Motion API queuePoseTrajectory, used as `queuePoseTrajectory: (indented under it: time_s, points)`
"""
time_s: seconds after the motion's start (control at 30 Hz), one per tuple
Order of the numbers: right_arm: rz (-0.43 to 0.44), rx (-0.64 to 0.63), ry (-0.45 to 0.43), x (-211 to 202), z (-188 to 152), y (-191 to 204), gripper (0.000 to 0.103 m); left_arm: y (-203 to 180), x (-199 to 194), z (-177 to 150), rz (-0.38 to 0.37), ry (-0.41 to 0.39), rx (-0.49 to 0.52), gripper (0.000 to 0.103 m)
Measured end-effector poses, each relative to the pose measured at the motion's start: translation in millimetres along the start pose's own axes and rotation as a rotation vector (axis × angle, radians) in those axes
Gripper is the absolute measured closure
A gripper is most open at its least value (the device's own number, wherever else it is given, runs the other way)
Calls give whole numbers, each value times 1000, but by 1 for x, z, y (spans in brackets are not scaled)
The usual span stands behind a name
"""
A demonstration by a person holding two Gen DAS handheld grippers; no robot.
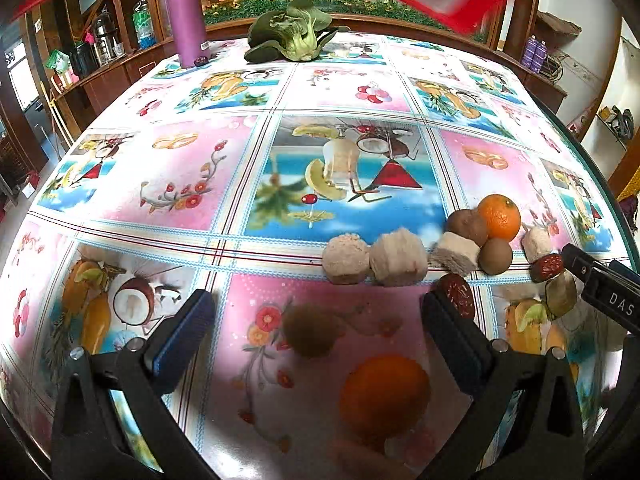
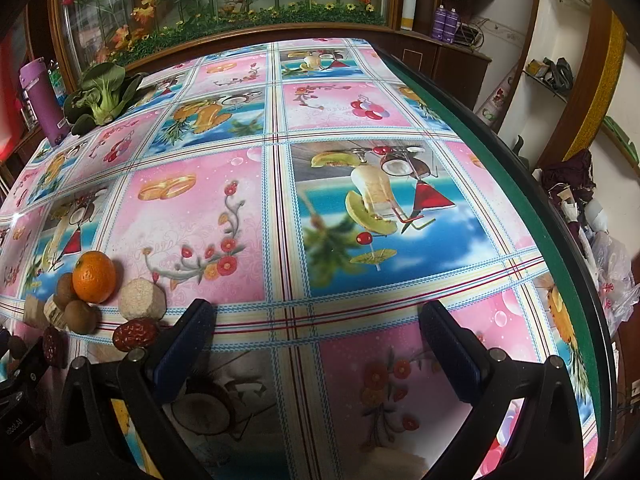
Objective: Organize fruits
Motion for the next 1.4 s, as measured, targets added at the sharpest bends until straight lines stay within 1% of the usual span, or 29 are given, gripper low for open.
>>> queuePoseTrajectory:
  time_s: [1.23, 1.37, 1.4]
  points:
    - [0, -1, 0, -1, 0, 1, 0, 1, -1, 1, 2, 0, -3, 0]
    - [41, -37, 30, -2, 3, 5, 1, 2, -1, 3, 2, 0, -6, 0]
    - [47, -46, 22, -8, 3, 7, 1, 2, -1, 2, 2, 0, -6, 0]
Point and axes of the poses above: each gripper's, at about its wrist camera, not at the fingertips, and x roughly the way its jaws point, y to its left, z to its top, the point moved 7 cm from there along x, roughly the way its jaws point, and after that the axes turned 14 degrees about -x, right-handed, at the moved point
